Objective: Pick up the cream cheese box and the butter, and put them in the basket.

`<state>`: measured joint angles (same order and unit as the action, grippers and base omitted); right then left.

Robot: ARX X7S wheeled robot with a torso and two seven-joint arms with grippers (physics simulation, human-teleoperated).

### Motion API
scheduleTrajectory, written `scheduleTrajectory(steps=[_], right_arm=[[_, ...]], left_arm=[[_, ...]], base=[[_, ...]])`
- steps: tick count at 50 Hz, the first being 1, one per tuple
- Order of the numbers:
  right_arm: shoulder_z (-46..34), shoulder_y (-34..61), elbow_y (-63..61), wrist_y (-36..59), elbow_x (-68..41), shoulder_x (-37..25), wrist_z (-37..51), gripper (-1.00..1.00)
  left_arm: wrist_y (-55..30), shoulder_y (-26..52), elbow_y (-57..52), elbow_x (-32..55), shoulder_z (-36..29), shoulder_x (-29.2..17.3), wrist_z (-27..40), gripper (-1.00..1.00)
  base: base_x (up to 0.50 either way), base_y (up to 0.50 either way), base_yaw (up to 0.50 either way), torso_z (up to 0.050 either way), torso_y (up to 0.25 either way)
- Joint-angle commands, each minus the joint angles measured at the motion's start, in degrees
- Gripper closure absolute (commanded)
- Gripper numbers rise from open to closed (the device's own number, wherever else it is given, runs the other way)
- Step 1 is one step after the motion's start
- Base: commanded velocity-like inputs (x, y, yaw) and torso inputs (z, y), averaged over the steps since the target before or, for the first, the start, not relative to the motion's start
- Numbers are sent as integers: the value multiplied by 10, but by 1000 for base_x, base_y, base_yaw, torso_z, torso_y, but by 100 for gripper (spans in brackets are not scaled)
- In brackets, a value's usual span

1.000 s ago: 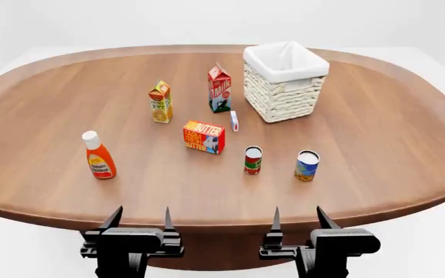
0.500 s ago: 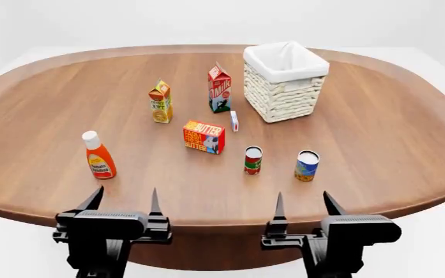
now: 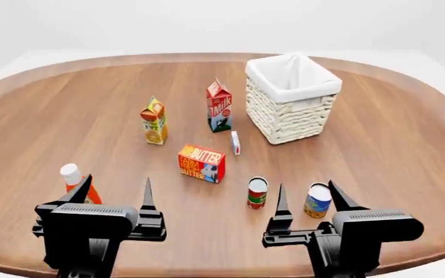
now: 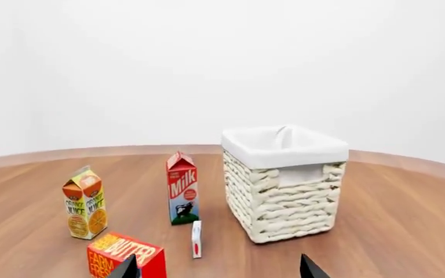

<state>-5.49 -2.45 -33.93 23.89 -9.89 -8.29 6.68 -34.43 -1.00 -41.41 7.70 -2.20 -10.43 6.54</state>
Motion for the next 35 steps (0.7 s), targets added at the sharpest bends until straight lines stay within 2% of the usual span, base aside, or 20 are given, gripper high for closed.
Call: scheduleTrajectory(steps=[1,35], right_arm=[[-8,1,-5,2,-1,-8,6,-100],[-19,1,0,-7,-14,-19,21,-100]], left_arm=[[-16,0,-24,7,1,-6,5,-100],[-13,0,-29,11,-8,-18,19,-100]], base=[[500,0,0,0,0],[500,0,0,0,0]])
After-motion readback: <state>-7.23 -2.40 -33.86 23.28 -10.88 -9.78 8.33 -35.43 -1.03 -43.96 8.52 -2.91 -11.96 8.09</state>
